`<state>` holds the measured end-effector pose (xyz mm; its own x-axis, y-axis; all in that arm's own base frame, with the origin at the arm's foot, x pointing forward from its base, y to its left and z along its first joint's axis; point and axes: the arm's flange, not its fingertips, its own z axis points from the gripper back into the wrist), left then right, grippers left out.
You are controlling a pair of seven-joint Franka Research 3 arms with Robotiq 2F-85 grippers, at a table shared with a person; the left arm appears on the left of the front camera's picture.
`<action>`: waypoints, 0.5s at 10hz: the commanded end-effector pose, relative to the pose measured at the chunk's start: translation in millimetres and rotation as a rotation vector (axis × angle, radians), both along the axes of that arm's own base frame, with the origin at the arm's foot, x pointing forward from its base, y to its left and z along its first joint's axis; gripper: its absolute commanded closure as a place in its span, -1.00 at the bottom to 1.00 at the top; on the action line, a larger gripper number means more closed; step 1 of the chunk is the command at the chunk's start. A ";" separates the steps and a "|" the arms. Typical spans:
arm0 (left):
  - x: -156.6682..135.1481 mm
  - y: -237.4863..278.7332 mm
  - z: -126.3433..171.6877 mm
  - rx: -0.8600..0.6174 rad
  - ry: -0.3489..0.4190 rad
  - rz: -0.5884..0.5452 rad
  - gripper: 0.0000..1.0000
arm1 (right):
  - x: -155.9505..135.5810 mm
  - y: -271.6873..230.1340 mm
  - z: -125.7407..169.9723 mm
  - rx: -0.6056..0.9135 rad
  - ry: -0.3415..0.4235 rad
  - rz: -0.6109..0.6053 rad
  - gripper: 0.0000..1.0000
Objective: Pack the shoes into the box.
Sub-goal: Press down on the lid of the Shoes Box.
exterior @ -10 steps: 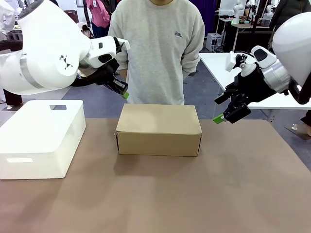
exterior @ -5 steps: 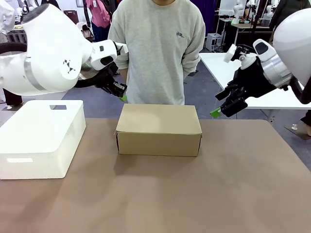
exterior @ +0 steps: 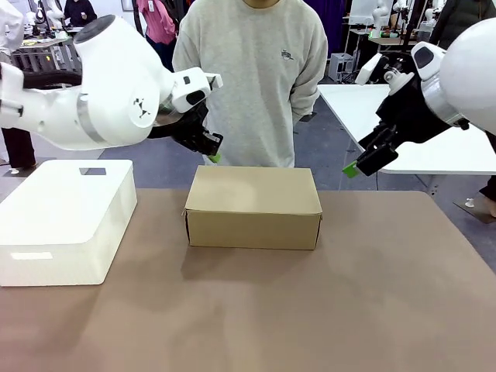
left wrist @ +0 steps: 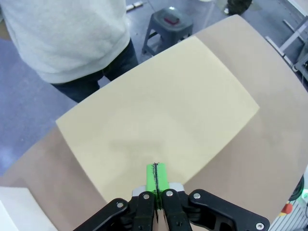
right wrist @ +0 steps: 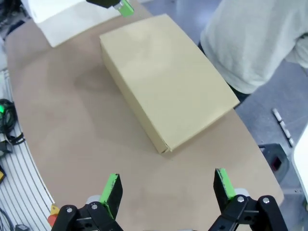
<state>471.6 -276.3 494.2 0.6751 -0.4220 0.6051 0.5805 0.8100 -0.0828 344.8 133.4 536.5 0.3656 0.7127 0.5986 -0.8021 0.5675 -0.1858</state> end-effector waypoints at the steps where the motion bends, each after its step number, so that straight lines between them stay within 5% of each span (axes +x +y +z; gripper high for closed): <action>1: 15.0 -5.6 -0.4 0.000 0.008 -0.014 1.00 | -19.1 4.2 3.1 -0.023 -0.026 -0.064 -1.00; 5: 53.7 -35.4 -15.7 0.047 0.014 -0.057 1.00 | -37.0 6.6 8.4 -0.037 -0.075 -0.089 -1.00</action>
<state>510.8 -304.5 474.8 0.6630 -0.4630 0.5883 0.6120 0.7878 -0.0697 322.1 141.6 561.9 0.3726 0.7163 0.5900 -0.7541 0.6043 -0.2573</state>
